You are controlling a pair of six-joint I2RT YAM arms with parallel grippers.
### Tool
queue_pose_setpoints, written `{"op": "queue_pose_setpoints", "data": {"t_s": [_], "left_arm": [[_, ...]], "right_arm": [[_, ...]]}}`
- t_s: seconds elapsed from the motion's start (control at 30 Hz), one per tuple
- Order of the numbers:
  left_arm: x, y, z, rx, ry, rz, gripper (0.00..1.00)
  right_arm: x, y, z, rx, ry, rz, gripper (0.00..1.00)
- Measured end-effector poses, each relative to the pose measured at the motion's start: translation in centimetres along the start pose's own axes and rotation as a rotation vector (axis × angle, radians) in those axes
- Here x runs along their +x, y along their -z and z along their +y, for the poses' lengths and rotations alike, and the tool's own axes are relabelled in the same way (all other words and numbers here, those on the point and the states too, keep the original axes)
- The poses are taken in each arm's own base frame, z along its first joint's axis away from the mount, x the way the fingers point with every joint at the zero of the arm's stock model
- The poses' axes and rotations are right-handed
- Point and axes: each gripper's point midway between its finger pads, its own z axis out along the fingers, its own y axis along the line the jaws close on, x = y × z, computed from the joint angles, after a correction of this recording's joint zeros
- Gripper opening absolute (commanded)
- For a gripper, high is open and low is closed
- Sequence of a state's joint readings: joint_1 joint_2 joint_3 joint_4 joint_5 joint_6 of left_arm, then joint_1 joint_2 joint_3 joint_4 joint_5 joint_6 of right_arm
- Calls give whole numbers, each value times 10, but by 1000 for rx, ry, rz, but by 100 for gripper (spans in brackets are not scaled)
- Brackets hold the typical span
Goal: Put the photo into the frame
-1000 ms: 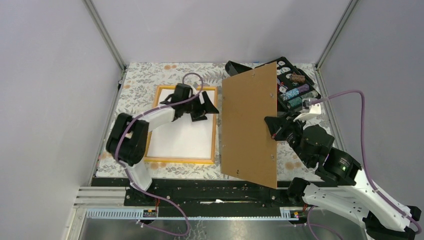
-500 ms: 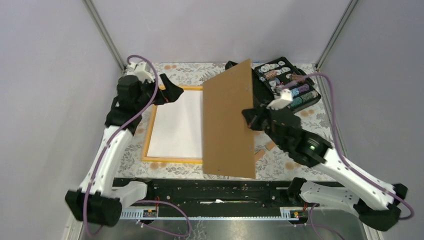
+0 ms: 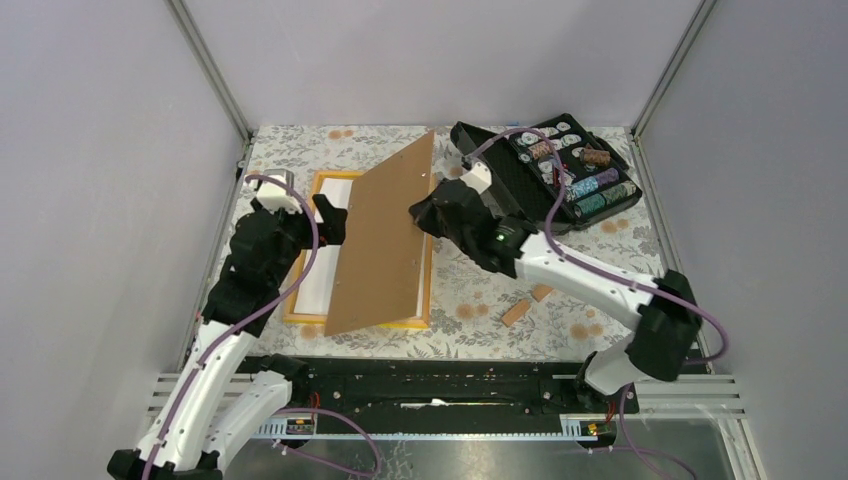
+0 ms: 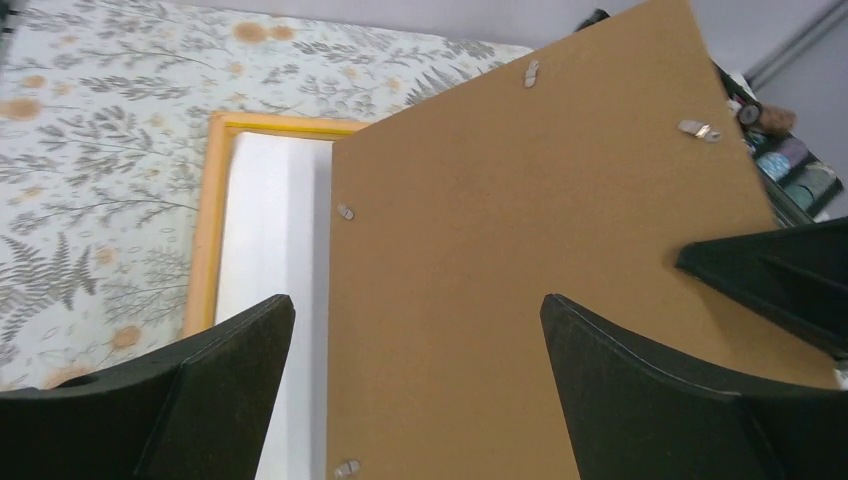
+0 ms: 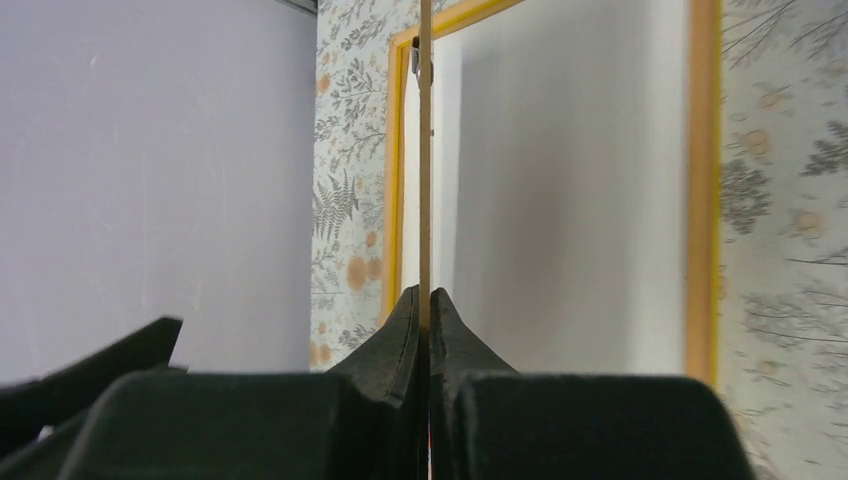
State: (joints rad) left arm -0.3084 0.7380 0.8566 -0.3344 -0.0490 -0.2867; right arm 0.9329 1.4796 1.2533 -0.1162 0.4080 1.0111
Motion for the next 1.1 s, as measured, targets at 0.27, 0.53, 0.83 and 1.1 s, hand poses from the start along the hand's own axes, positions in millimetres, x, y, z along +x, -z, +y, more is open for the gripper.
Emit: {"op": "queue_pose_setpoints", "data": {"t_s": [0.27,0.53,0.83,1.1], "left_arm": [[-13,16,5,-69,-26,-83,98],[-18,22,8,-108,-33,-114,98],[-20,25,7,-112,-35,-125,98],[-19,26,6,-108,-37,-126,98]], "right_arm": [[13,-59,2,17,-132,51,0],[26,-98,14,-4,-167,88,0],[29,-121,15,-17,-172,116,0],[28,-140,7,-17,-184,133,0]]}}
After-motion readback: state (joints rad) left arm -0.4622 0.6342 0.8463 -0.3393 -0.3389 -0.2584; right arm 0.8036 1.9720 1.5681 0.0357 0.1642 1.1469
